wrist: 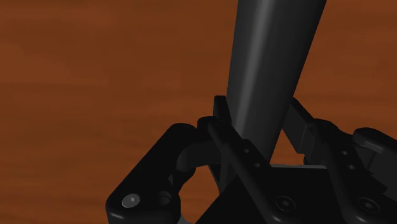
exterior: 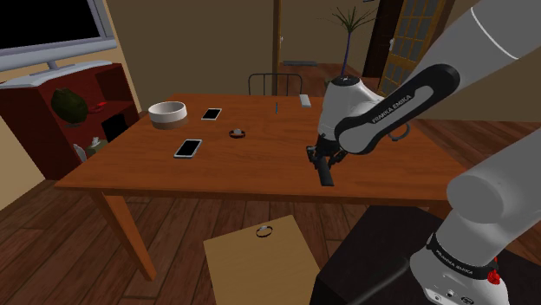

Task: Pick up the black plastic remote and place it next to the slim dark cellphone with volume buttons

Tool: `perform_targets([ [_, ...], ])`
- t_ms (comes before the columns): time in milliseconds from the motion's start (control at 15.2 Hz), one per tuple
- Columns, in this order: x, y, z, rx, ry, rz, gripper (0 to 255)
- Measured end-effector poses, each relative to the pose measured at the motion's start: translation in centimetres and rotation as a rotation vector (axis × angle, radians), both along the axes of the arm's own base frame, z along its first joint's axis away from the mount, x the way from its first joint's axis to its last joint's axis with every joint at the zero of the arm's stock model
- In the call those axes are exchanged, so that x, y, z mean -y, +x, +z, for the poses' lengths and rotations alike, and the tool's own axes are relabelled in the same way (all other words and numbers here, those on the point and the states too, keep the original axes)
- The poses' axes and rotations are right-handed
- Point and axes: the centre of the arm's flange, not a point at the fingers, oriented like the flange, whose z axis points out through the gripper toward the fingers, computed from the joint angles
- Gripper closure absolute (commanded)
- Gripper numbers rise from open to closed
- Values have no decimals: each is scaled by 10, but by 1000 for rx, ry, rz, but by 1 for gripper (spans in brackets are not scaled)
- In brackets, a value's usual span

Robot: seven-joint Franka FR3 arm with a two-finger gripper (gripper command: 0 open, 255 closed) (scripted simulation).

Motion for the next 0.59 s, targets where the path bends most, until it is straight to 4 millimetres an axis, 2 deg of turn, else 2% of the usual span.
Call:
perform_targets([
  [396,2,-3,1,-8,3,-10,255],
  [594,2,-4,12,-20,3,-12,255],
])
